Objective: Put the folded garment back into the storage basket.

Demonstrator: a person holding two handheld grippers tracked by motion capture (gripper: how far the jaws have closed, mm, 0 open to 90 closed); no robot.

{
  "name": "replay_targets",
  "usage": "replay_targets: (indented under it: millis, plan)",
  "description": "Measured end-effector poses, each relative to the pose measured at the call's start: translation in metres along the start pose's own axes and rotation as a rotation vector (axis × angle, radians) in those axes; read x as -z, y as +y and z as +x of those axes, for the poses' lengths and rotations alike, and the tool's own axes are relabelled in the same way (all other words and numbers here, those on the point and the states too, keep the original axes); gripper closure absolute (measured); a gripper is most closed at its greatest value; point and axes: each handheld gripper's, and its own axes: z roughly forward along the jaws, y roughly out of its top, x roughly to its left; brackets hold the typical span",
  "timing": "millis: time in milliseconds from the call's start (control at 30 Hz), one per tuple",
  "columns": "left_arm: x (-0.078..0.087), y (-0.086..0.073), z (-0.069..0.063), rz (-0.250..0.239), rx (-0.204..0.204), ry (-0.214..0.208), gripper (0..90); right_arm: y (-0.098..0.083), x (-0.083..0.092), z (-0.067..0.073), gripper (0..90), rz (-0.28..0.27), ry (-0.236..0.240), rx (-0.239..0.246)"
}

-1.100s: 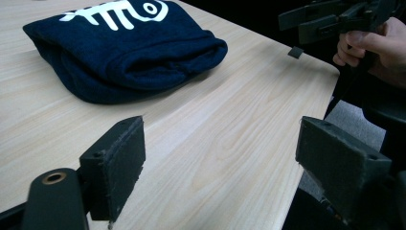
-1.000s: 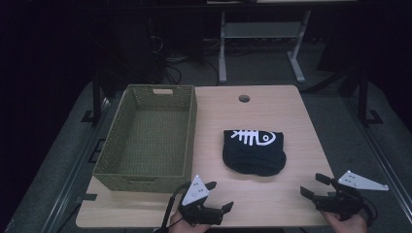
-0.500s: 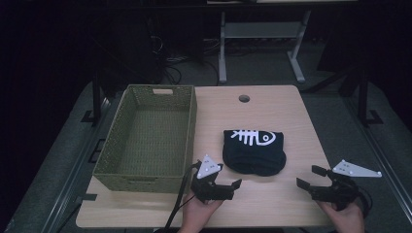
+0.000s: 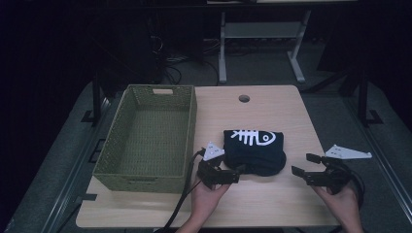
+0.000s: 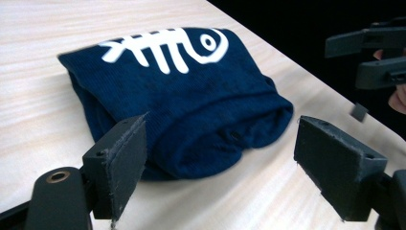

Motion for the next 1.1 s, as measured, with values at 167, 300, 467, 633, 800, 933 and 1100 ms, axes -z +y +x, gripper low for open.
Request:
replay_targets:
  millis: [167, 300, 467, 633, 800, 933, 1100]
  plan:
    - [-0.012, 0.006, 0.007, 0.004, 0.029, 0.050, 18.1, 0.014, -0.011, -0.005, 14.4, 0.013, 0.006, -0.009]
    - [-0.018, 0.008, 0.009, -0.012, 0.042, 0.111, 16.6, 0.025, -0.022, -0.009, 15.0, 0.020, 0.010, -0.015]
    - [-0.032, 0.015, 0.015, -0.025, 0.065, 0.149, 17.0, 0.033, -0.035, -0.017, 16.3, 0.053, -0.016, -0.024]
    - [-0.047, 0.019, 0.025, 0.006, 0.102, 0.169, 18.1, 0.032, -0.049, -0.024, 18.3, 0.074, -0.002, -0.064]
    - [-0.061, 0.018, 0.035, 0.037, 0.144, 0.191, 19.6, 0.031, -0.065, -0.034, 20.5, 0.085, 0.021, -0.127]
    - [-0.068, 0.015, 0.043, 0.061, 0.191, 0.188, 20.6, 0.027, -0.080, -0.039, 22.3, 0.115, 0.037, -0.160]
    - [-0.075, 0.012, 0.050, 0.088, 0.226, 0.184, 22.9, 0.020, -0.092, -0.046, 27.3, 0.149, 0.038, -0.196]
